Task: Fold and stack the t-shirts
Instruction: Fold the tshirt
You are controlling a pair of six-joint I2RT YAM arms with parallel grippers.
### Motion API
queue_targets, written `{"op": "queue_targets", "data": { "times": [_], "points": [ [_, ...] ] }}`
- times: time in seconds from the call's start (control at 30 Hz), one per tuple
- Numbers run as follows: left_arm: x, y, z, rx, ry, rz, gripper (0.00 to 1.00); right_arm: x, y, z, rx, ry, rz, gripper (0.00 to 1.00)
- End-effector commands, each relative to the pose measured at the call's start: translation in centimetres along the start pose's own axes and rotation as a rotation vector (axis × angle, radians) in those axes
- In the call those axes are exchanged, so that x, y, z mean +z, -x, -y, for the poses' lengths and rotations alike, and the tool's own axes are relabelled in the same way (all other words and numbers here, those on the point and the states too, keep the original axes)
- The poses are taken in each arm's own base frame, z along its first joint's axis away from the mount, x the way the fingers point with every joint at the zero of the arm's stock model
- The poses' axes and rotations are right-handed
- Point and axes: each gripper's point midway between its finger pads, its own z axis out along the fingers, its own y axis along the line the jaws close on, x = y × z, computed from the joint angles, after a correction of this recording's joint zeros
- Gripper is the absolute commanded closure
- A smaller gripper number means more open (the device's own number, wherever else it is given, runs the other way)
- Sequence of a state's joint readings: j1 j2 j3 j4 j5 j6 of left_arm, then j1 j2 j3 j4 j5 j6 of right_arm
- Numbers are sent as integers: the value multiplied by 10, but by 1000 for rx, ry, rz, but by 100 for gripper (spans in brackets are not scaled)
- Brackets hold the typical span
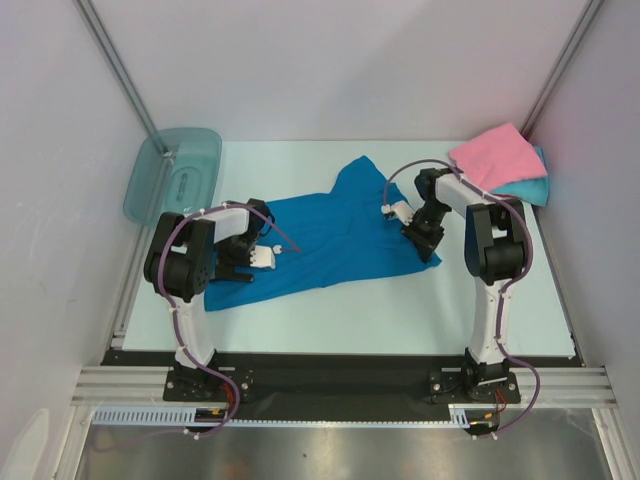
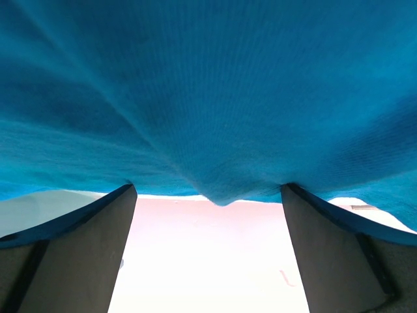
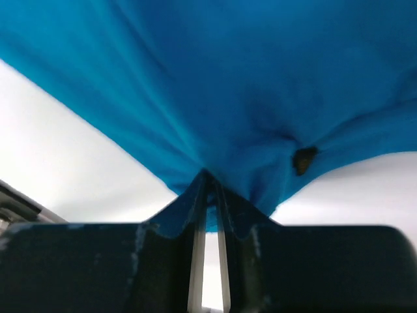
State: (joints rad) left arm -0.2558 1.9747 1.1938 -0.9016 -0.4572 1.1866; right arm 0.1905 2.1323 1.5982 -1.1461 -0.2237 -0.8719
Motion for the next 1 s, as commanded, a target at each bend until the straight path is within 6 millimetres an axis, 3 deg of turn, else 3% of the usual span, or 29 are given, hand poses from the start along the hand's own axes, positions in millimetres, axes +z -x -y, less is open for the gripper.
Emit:
{"op": "queue_targets", "data": {
  "times": [0.0,0.33,0.67,0.77,0.9,0.97],
  "points": [
    [7,-6,-7,4,9,-32,0,-6,-2,27,45,-70,18,85],
    [9,-13,1,18,-5,-39,0,-6,-42,40,109,-89,-17,85],
    [7,-15,4,26,-19,-31,0,-7,-44,33,104,-73,-22,83],
    [-4,-15,-4,18,-6,-12,0,-19,-35,21,75,-42,5,71],
    [-21,-12,-11,9,-3,41,0,-38,-16,-1,-11,-22,55,45],
    [-32,-13,-14,14,10,53,0,-50,-7,-5,-40,-34,87,42]
  ]
}}
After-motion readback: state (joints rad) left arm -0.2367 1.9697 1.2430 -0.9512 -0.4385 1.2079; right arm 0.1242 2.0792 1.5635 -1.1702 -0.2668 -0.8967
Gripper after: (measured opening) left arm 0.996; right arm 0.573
